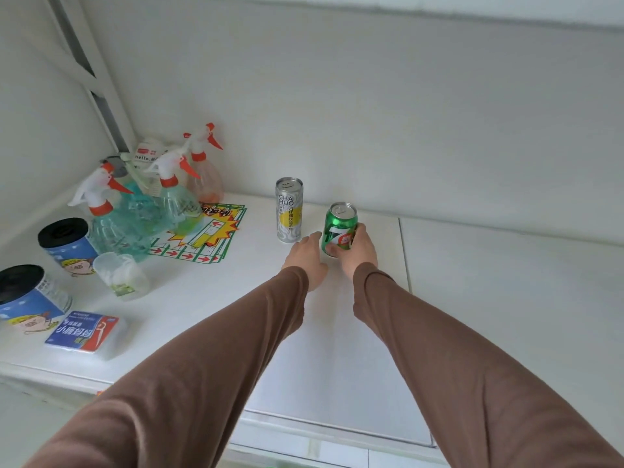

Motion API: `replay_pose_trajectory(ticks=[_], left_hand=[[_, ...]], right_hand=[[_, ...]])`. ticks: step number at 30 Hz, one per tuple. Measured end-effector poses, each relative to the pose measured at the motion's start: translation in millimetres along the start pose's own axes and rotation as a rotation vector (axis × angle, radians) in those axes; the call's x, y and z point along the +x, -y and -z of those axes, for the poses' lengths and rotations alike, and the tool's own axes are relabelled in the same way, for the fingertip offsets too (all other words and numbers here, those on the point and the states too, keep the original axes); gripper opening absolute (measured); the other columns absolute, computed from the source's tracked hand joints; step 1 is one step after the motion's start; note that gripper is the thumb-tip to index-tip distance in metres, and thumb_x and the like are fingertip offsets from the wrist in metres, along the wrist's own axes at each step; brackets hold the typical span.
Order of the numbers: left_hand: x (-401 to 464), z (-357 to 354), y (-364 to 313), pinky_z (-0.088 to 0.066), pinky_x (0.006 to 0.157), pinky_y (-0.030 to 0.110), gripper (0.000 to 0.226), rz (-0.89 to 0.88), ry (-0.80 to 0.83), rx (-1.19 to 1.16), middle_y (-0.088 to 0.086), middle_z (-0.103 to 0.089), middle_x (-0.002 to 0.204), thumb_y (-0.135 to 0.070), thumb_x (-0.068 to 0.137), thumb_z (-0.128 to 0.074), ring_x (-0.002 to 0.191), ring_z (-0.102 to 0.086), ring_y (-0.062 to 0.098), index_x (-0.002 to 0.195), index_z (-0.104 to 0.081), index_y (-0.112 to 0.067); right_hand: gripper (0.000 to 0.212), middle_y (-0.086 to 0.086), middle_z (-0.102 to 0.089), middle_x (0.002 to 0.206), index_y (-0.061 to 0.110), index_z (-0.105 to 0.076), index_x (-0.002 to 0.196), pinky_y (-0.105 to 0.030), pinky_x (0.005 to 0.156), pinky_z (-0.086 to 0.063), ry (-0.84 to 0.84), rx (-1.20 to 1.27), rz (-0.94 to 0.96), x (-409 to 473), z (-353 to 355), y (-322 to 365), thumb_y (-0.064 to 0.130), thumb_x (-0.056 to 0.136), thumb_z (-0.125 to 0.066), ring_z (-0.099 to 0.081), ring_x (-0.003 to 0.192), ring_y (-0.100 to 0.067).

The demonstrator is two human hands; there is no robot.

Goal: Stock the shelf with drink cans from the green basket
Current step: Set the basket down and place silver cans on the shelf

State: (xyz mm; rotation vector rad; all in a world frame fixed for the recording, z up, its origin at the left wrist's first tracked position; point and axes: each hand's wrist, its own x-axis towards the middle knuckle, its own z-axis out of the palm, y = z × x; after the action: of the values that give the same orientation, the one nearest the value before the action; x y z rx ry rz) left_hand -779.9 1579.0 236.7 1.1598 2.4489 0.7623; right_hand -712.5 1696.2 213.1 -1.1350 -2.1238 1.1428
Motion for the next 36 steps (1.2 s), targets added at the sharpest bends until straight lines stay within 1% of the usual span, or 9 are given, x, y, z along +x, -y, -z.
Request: replay_pose_trajectory(ticks=[5, 12, 14, 16, 19, 24, 30, 33, 36], left_hand=[[21.4, 0.0, -6.6, -0.038, 0.108, 0.041, 0.074, 0.017, -0.021, 0.016, 0.011, -0.042, 0.143, -0.012, 0.083, -0.056, 0.132, -0.041, 0.028, 0.149, -0.023, -0.014], [28.8, -6.2, -12.1, -0.038, 0.106, 0.041, 0.064, 0.002, -0.056, 0.017, 0.012, -0.045, 0.139, -0.018, 0.087, -0.056, 0.129, -0.041, 0.029, 0.145, -0.028, -0.013], [24.6, -6.4, -10.7, -0.036, 0.108, 0.040, 0.066, 0.007, -0.062, 0.014, 0.012, -0.042, 0.143, -0.020, 0.089, -0.057, 0.132, -0.039, 0.028, 0.147, -0.026, -0.012], [15.6, -5.3, -8.5, -0.035, 0.110, 0.041, 0.067, 0.010, -0.075, 0.000, 0.012, -0.040, 0.145, -0.023, 0.089, -0.058, 0.134, -0.038, 0.027, 0.148, -0.026, -0.012], [-8.4, -0.2, -4.9, -0.033, 0.111, 0.039, 0.065, -0.029, -0.106, -0.002, 0.011, -0.040, 0.146, -0.026, 0.091, -0.058, 0.135, -0.037, 0.027, 0.147, -0.028, -0.013], [-77.5, 15.2, 1.6, -0.036, 0.107, 0.038, 0.057, -0.160, -0.185, 0.062, 0.006, -0.043, 0.141, -0.027, 0.091, -0.058, 0.128, -0.041, 0.026, 0.143, -0.036, -0.015], [-193.8, 21.3, 12.4, -0.042, 0.097, 0.042, 0.054, -0.297, -0.282, 0.270, 0.004, -0.048, 0.136, -0.029, 0.089, -0.059, 0.119, -0.045, 0.028, 0.139, -0.042, -0.015], [-261.2, 7.7, 22.5, -0.043, 0.095, 0.042, 0.053, -0.319, -0.314, 0.253, 0.004, -0.049, 0.135, -0.028, 0.088, -0.059, 0.119, -0.046, 0.028, 0.137, -0.044, -0.015], [-325.0, -21.7, 40.4, -0.042, 0.096, 0.042, 0.052, -0.333, -0.275, 0.248, 0.005, -0.050, 0.134, -0.027, 0.087, -0.058, 0.119, -0.046, 0.029, 0.136, -0.044, -0.014]], right_hand=[[0.061, -0.012, -0.063, 0.125, 0.010, -0.047, 0.125, -0.041, 0.097, -0.050, 0.000, -0.022, -0.023, 20.2, -1.2, 2.5, 0.023, 0.078, -0.082, -0.062, 0.113, -0.032], [0.059, -0.011, -0.065, 0.122, 0.009, -0.046, 0.126, -0.034, 0.087, -0.047, 0.024, -0.026, -0.050, 31.6, 1.5, 4.8, 0.021, 0.079, -0.081, -0.064, 0.111, -0.032], [0.070, -0.011, -0.062, 0.130, 0.010, -0.042, 0.136, -0.034, 0.093, -0.047, 0.026, -0.003, -0.058, 27.2, 3.3, 3.9, 0.022, 0.080, -0.082, -0.062, 0.117, -0.031], [0.085, -0.009, -0.051, 0.144, 0.014, -0.033, 0.149, -0.035, 0.103, -0.043, 0.006, 0.050, -0.069, 15.6, 6.8, 3.4, 0.023, 0.080, -0.082, -0.055, 0.128, -0.029], [0.093, -0.008, -0.038, 0.153, 0.016, -0.026, 0.154, -0.035, 0.111, -0.038, -0.041, 0.097, -0.055, -12.8, 16.5, 4.6, 0.027, 0.080, -0.082, -0.042, 0.138, -0.027], [0.076, -0.005, -0.038, 0.150, 0.016, -0.037, 0.149, -0.033, 0.113, -0.030, -0.055, -0.040, 0.138, -89.2, 36.2, 3.1, 0.030, 0.085, -0.075, -0.030, 0.137, -0.025], [0.056, -0.007, -0.043, 0.147, 0.010, -0.049, 0.139, -0.030, 0.114, -0.028, -0.080, -0.073, 0.342, -209.8, 44.1, -4.2, 0.019, 0.088, -0.070, -0.034, 0.135, -0.027], [0.046, -0.009, -0.048, 0.142, 0.007, -0.055, 0.132, -0.030, 0.112, -0.031, -0.151, -0.062, 0.420, -277.9, 40.5, -17.5, 0.014, 0.088, -0.067, -0.040, 0.131, -0.027], [0.042, -0.009, -0.053, 0.137, 0.007, -0.058, 0.127, -0.034, 0.111, -0.035, -0.168, -0.071, 0.456, -343.3, 30.7, -44.4, 0.011, 0.086, -0.065, -0.045, 0.129, -0.026]])
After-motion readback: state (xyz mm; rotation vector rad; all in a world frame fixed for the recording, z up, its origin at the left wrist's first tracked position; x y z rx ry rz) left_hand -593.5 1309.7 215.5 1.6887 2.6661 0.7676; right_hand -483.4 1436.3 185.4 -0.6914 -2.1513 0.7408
